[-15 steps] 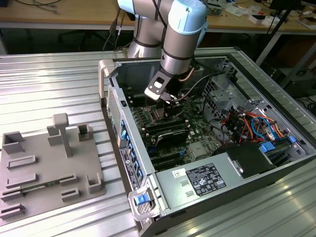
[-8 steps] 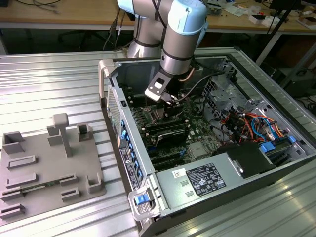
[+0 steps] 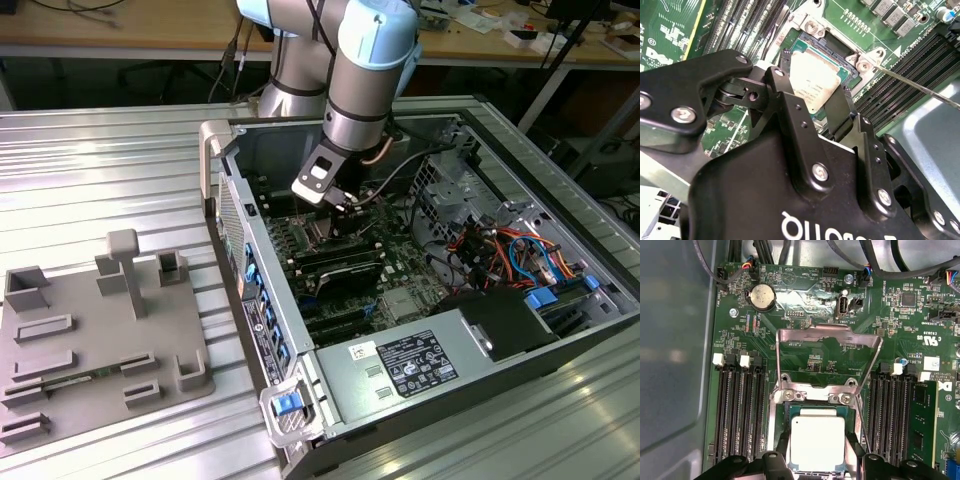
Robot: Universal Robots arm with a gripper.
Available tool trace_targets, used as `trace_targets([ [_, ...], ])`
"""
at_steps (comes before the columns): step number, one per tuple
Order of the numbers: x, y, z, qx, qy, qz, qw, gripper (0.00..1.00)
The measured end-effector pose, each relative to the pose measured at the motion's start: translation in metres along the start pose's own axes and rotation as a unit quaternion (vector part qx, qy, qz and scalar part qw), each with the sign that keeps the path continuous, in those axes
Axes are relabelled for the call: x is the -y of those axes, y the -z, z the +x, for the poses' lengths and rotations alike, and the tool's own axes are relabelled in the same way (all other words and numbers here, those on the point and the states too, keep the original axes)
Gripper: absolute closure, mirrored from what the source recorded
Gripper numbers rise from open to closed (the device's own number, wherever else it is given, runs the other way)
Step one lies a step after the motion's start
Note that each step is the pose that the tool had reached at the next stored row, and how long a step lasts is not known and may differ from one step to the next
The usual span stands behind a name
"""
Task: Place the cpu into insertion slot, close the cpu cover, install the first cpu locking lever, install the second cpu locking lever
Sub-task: 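Place the cpu into insertion slot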
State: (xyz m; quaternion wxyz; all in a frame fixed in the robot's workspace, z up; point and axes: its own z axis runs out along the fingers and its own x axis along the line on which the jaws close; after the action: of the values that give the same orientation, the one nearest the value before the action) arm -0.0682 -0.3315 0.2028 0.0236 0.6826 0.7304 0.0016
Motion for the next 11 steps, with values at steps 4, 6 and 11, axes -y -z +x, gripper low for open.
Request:
trace_targets([
  [4,-0.0001,0.0001,0.001,0.0005,-0.014,0.0005,0.99991,0.47],
  [6,-0.0001,0.0001,0.001,0.0006,-0.015,0.0005,0.99989,0.47],
  [11,-0.002,0.0,0.0017,0.0009,-0.02,0.0006,0.9998,0.47],
])
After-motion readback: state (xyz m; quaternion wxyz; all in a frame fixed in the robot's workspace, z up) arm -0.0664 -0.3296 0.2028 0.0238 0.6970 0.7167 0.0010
